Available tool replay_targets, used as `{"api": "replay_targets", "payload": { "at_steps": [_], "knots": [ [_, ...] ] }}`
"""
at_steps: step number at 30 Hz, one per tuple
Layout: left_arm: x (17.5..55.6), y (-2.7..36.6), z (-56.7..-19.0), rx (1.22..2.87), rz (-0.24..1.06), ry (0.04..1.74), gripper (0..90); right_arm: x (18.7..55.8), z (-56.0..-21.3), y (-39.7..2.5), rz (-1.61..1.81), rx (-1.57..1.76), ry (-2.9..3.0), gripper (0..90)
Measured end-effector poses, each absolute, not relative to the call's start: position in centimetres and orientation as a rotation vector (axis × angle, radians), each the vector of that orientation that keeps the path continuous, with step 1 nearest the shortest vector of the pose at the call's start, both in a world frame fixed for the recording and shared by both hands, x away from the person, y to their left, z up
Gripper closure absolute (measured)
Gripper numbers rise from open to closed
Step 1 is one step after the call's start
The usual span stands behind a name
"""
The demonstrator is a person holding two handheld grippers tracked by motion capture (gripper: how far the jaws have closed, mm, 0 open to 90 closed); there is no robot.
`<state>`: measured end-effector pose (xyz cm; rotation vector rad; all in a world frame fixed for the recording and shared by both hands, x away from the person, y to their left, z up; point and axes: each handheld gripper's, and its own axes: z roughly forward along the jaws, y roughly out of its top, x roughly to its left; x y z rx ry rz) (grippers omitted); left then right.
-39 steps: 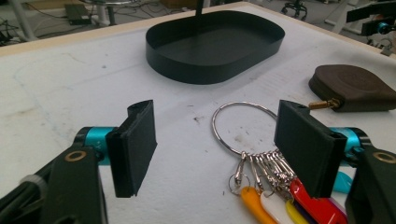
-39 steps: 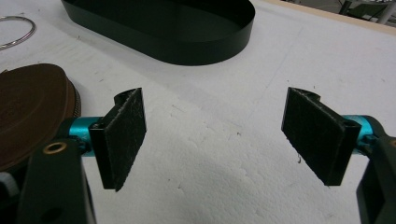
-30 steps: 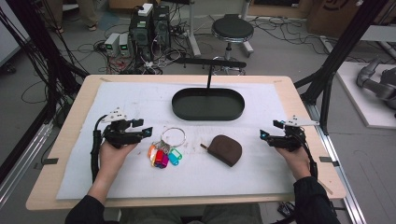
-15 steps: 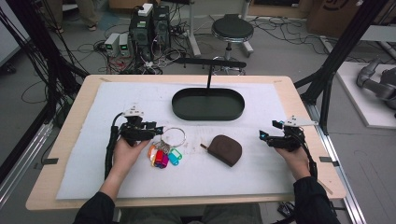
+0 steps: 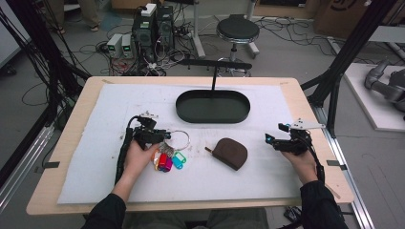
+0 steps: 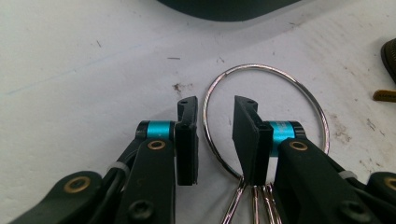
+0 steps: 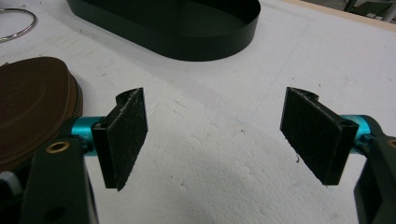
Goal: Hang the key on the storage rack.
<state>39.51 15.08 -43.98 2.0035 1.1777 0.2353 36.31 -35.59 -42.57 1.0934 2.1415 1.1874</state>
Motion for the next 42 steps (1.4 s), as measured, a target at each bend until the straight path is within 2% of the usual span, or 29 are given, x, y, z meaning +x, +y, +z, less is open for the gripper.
{"api": "replay_targets", "payload": {
  "at_steps": [8, 13, 18, 24, 29, 42],
  "knots": [
    [39.2, 14.5, -44.2, 2.026, 0.280, 1.174, 74.7, 36.3, -42.6, -35.6, 1.186, 1.094, 2.144, 23.6],
    [38.8, 14.2, -44.4, 2.040, 0.369, 1.168, 84.3, 36.3, -42.6, -35.5, 1.184, 1.093, 2.145, 23.6],
    [38.6, 13.9, -44.4, 2.047, 0.406, 1.167, 85.3, 36.3, -42.6, -35.5, 1.178, 1.088, 2.147, 23.7],
    [38.8, 14.5, -44.4, 1.989, 0.336, 1.177, 85.8, 36.3, -42.6, -35.5, 1.182, 1.093, 2.145, 23.8],
    [38.5, 14.5, -43.7, 1.930, 0.308, 1.124, 86.0, 36.3, -42.6, -35.6, 1.185, 1.089, 2.145, 23.8],
    [36.3, 14.4, -40.6, 1.904, 0.279, 0.860, 86.1, 36.2, -42.5, -35.6, 1.195, 1.085, 2.141, 24.0]
  ]
}}
